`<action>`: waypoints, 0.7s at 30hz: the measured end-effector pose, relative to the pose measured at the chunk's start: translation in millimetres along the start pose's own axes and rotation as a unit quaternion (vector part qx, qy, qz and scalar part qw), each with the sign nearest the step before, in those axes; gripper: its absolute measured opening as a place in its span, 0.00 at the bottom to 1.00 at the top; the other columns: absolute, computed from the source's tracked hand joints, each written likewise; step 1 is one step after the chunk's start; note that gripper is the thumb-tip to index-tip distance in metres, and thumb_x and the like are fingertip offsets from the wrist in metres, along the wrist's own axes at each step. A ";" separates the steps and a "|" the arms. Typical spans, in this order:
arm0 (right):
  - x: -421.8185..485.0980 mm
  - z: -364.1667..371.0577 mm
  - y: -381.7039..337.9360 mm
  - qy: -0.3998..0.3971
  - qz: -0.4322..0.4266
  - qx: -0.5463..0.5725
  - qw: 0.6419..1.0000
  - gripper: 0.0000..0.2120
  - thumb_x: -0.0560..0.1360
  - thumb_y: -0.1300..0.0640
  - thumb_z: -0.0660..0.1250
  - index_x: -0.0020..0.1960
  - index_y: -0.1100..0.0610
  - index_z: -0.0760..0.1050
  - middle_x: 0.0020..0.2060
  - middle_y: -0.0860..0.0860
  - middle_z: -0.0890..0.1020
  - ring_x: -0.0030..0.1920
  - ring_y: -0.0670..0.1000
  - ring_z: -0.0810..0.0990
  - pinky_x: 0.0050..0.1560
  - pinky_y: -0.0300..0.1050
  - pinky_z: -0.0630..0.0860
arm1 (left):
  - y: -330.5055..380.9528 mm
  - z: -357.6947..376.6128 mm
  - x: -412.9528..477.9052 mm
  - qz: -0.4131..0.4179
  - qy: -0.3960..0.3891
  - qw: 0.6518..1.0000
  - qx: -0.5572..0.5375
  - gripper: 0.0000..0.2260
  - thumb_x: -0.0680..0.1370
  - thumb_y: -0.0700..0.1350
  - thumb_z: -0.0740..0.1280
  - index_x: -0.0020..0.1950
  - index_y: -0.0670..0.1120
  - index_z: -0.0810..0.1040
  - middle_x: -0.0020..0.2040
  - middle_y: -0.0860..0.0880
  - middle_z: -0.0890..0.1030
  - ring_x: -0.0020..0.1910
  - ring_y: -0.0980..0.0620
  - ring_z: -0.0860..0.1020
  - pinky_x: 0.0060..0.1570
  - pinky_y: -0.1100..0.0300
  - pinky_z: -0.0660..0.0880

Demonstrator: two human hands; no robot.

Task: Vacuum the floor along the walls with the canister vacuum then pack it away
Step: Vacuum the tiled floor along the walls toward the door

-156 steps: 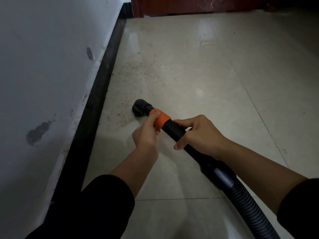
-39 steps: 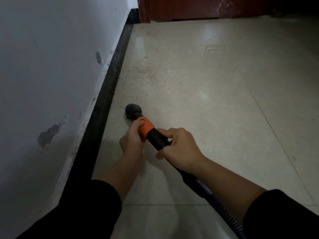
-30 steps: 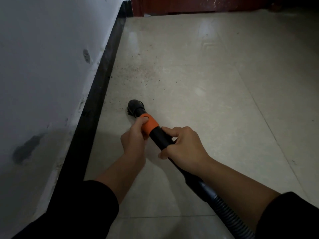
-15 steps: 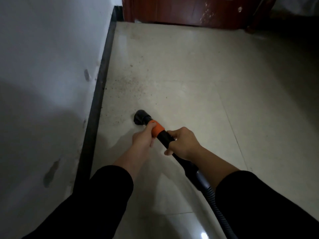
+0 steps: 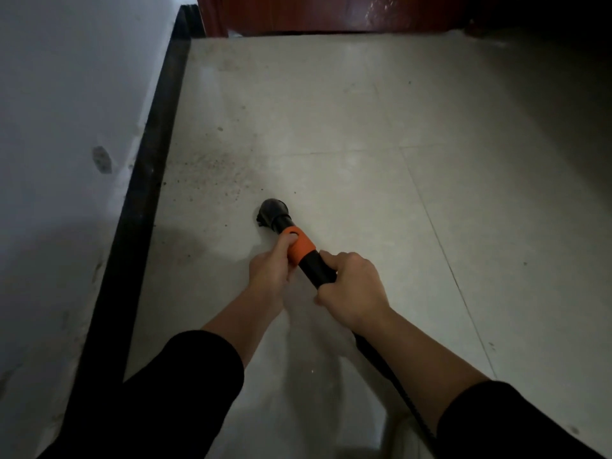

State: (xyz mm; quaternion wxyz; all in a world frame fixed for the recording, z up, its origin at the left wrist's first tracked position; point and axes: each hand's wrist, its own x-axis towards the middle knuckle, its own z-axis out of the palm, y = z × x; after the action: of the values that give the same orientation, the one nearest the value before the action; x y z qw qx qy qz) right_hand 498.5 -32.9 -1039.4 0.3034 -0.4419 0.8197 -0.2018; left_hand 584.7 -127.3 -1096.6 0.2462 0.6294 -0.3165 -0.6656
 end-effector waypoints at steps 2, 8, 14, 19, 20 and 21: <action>5.9 -2.7 2.7 0.003 -0.003 0.005 1.000 0.15 0.67 0.61 0.70 0.52 0.51 0.78 0.35 0.50 0.77 0.36 0.53 0.77 0.35 0.44 0.74 | 3.9 5.9 6.1 0.003 0.001 1.000 0.004 0.14 0.73 0.54 0.72 0.35 0.46 0.75 0.37 0.47 0.78 0.43 0.49 0.76 0.53 0.53 0.74; 27.3 -16.5 16.4 0.020 -0.011 0.015 1.000 0.10 0.67 0.62 0.69 0.47 0.53 0.75 0.31 0.49 0.73 0.33 0.53 0.74 0.29 0.40 0.65 | 13.9 34.8 21.1 -0.003 0.000 1.000 0.008 0.16 0.73 0.54 0.72 0.36 0.42 0.75 0.28 0.48 0.75 0.33 0.51 0.74 0.48 0.55 0.75; 40.5 -26.7 29.0 0.032 -0.005 0.023 0.999 0.09 0.67 0.62 0.69 0.44 0.53 0.73 0.31 0.50 0.74 0.33 0.54 0.75 0.30 0.40 0.66 | 20.2 58.9 25.2 -0.006 -0.013 1.000 0.005 0.14 0.74 0.52 0.72 0.39 0.41 0.76 0.25 0.49 0.73 0.29 0.52 0.71 0.42 0.59 0.74; 43.8 -31.8 36.4 0.039 0.004 0.034 0.999 0.09 0.67 0.62 0.70 0.46 0.54 0.75 0.32 0.51 0.76 0.34 0.53 0.76 0.31 0.41 0.71 | 21.8 73.0 24.0 -0.002 -0.014 1.000 0.019 0.13 0.73 0.52 0.72 0.40 0.43 0.77 0.38 0.45 0.78 0.38 0.49 0.76 0.50 0.53 0.78; 43.2 -32.9 37.8 0.041 0.006 0.033 0.999 0.09 0.67 0.62 0.70 0.46 0.54 0.76 0.32 0.51 0.76 0.34 0.53 0.77 0.32 0.43 0.73 | 21.2 74.6 23.1 -0.003 -0.014 1.000 0.023 0.14 0.73 0.53 0.72 0.40 0.42 0.77 0.37 0.45 0.78 0.37 0.50 0.76 0.49 0.54 0.77; 42.2 -33.9 39.4 0.043 0.008 0.033 0.998 0.09 0.67 0.62 0.70 0.46 0.54 0.76 0.33 0.51 0.77 0.34 0.54 0.78 0.33 0.44 0.75 | 20.4 76.0 22.0 -0.004 -0.019 0.999 0.028 0.15 0.73 0.54 0.72 0.40 0.42 0.77 0.35 0.45 0.77 0.35 0.50 0.75 0.46 0.54 0.76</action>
State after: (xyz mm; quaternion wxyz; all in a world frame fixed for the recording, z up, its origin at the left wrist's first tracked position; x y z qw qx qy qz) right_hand 433.8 -45.7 -1051.5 0.2833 -0.4164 0.8285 -0.2450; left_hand 505.9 -148.6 -1096.1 0.2198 0.6246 -0.3374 -0.6692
